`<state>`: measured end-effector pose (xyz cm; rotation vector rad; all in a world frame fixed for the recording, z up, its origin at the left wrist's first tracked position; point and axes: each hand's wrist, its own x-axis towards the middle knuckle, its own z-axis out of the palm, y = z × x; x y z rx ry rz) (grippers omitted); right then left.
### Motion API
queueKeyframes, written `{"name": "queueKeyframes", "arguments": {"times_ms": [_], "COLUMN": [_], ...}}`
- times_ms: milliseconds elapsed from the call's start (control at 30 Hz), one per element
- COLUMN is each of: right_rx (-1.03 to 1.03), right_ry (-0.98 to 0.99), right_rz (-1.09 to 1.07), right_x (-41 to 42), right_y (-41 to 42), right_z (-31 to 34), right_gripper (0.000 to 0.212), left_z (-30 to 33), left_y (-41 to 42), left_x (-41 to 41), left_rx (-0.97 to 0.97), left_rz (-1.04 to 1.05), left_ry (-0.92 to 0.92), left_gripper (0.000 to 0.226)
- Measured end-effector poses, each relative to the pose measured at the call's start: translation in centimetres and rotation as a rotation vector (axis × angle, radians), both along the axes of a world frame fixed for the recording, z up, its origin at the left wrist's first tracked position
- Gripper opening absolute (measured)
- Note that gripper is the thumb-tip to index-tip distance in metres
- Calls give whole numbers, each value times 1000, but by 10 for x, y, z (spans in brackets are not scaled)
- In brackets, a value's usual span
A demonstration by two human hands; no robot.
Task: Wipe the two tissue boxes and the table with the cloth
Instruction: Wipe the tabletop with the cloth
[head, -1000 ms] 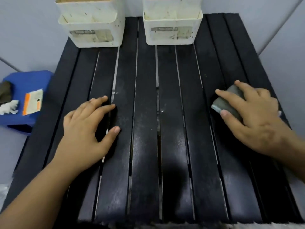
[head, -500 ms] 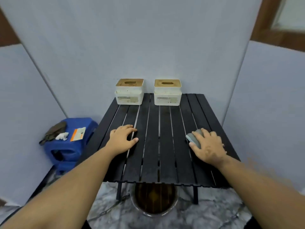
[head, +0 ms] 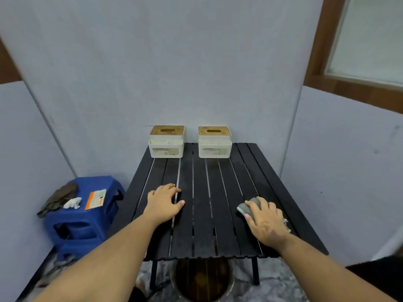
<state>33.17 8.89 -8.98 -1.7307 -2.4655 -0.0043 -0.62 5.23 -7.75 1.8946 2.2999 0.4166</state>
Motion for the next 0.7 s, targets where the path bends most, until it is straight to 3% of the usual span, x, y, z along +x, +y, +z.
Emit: {"name": "queueKeyframes", "arguments": {"times_ms": [400,533,700], "right_rx": [-51,-13,-16], "right_ry": [88,102,406], "right_rz": [49,54,-70], "right_x": [-17,-22,-37], "right_y": [77,128,203], "right_z": [2,3,20], "right_gripper": [45,32,32], "left_z": [5,33,60], "left_y": [0,27,92], "left_x": [1,2,3], "left_rx": [-37,64,101], "left_rz": [25,100,25], "left_ry": [-7,-119,-264], "left_gripper": [50,48,55]}}
